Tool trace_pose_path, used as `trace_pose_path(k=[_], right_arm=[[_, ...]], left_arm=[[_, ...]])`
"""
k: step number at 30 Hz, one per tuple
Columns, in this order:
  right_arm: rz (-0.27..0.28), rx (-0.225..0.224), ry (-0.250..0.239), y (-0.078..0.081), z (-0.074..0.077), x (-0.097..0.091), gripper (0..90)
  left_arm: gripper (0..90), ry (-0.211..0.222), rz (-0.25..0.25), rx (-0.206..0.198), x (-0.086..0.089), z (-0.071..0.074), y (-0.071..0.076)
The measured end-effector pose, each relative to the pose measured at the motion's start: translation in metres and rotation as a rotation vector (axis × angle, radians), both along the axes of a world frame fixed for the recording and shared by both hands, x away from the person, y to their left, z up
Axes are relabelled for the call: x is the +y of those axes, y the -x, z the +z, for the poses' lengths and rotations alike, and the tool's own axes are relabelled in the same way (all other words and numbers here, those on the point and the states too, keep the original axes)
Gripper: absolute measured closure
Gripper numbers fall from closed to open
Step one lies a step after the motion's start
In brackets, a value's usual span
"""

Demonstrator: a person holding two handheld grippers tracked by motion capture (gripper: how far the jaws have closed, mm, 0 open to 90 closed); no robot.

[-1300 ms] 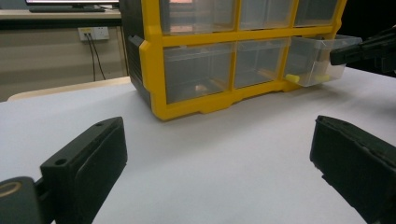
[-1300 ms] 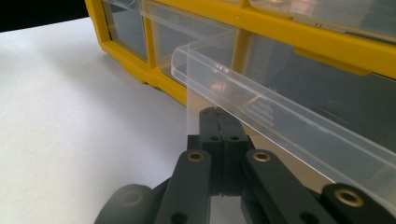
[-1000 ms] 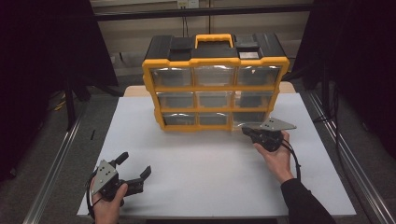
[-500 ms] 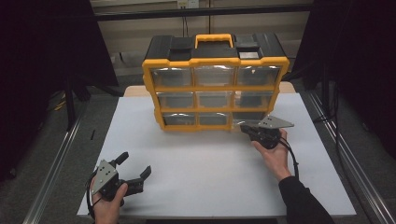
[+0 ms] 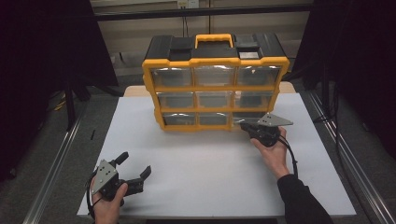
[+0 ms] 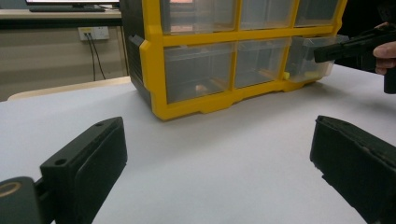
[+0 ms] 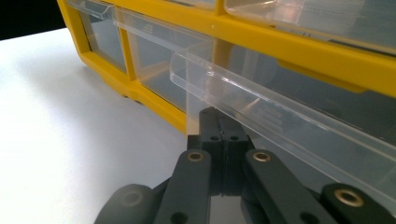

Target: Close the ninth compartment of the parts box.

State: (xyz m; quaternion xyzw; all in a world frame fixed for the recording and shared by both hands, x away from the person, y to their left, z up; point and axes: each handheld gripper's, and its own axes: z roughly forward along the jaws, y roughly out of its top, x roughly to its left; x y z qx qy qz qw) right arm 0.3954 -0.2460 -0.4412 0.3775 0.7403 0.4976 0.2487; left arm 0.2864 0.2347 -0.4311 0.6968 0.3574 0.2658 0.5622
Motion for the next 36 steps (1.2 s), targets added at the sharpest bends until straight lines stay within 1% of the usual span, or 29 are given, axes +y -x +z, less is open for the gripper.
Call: trace_pose_path(k=[10, 18, 27, 31, 32, 33, 36], right_arm=[[-0.009, 0.001, -0.003, -0.005, -0.001, 0.003, 90.0], [-0.02, -0.005, -0.021, -0.009, -0.002, 0.002, 90.0], [-0.033, -0.013, -0.015, -0.011, -0.003, 0.001, 90.0], [-0.039, -0.02, -0.02, -0.012, -0.004, 0.001, 90.0], [-0.041, -0.02, -0.02, -0.012, -0.004, 0.001, 90.0], [-0.042, -0.023, -0.024, -0.013, -0.004, 0.001, 90.0], [-0.049, -0.026, -0.026, -0.015, -0.005, 0.0, 90.0]], left_arm=[[4.0, -0.002, -0.001, -0.001, 0.0, 0.0, 0.0], [4.0, -0.001, -0.001, -0.001, 0.001, 0.0, 0.0], [4.0, -0.005, 0.0, -0.001, 0.001, 0.0, 0.0], [4.0, -0.005, 0.001, -0.002, 0.001, 0.0, -0.001], [4.0, 0.002, 0.004, 0.001, 0.0, 0.0, -0.001], [4.0, -0.007, 0.003, -0.001, 0.001, 0.0, -0.001], [4.0, -0.01, -0.003, 0.001, 0.001, 0.0, -0.002]])
